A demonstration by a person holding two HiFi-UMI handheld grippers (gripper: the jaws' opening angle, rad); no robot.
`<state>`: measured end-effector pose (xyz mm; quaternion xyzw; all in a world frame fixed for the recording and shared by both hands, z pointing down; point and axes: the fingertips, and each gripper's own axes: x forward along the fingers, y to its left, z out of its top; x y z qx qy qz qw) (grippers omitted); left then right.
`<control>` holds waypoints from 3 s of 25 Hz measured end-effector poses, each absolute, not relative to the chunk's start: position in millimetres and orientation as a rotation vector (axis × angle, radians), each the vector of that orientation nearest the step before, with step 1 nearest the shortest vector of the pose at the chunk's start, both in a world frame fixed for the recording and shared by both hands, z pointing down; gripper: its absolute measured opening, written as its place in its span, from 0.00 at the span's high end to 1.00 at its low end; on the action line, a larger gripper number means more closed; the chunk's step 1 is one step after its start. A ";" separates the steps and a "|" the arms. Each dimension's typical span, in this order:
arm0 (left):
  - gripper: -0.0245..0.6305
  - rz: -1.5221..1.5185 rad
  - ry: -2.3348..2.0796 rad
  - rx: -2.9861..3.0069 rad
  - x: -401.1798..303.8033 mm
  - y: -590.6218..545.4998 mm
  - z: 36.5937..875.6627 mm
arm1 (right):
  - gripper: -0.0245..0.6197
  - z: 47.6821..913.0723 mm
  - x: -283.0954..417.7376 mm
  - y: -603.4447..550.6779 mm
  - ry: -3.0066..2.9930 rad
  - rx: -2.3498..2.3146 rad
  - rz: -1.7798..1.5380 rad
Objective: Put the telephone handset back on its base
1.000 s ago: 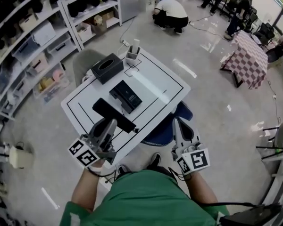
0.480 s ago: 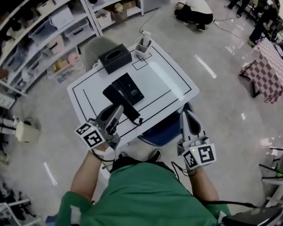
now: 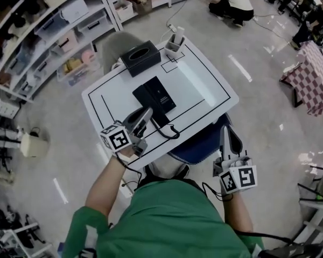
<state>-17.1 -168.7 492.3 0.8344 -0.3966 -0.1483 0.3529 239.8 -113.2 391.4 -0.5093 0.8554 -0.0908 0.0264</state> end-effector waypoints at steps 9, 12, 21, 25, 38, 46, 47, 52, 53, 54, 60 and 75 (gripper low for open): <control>0.84 -0.350 -0.975 2.058 -42.8 -197.5 552.6 | 0.93 405.1 204.4 -105.3 2.633 -1.704 -0.313; 0.84 -0.323 -0.963 2.033 -44.8 -205.0 569.1 | 0.93 408.3 199.4 -99.9 2.621 -1.751 -0.327; 0.84 -0.328 -0.923 1.983 -50.9 -230.9 612.3 | 0.93 415.8 195.2 -89.8 2.589 -1.886 -0.340; 0.84 -0.362 -0.908 1.944 -58.4 -236.4 629.3 | 0.93 418.2 188.2 -86.7 2.596 -1.920 -0.350; 0.84 -0.395 -0.804 1.917 -65.3 -253.7 669.0 | 0.93 421.5 172.9 -78.2 2.631 -2.012 -0.348; 0.84 -0.387 -0.786 1.907 -65.6 -251.1 680.4 | 0.93 422.2 159.7 -70.8 2.645 -2.016 -0.352; 0.84 -0.393 -0.779 1.907 -64.9 -252.3 680.2 | 0.93 422.3 158.7 -69.8 2.646 -2.020 -0.352; 0.84 -0.429 -0.769 1.851 -69.5 -250.9 689.8 | 0.93 423.1 153.5 -60.5 2.656 -2.033 -0.364; 0.84 -0.443 -0.773 1.836 -71.4 -253.0 691.6 | 0.93 423.0 153.0 -60.6 2.657 -2.036 -0.361; 0.84 -0.455 -0.776 1.827 -72.6 -255.7 692.0 | 0.93 422.9 152.5 -60.9 2.657 -2.038 -0.358; 0.84 -0.429 -0.798 1.788 -71.4 -259.5 693.4 | 0.93 423.4 147.4 -58.9 2.654 -2.044 -0.368; 0.69 -0.249 -0.948 1.677 -83.6 -252.7 705.7 | 0.93 421.9 135.6 -59.1 2.661 -1.988 -0.380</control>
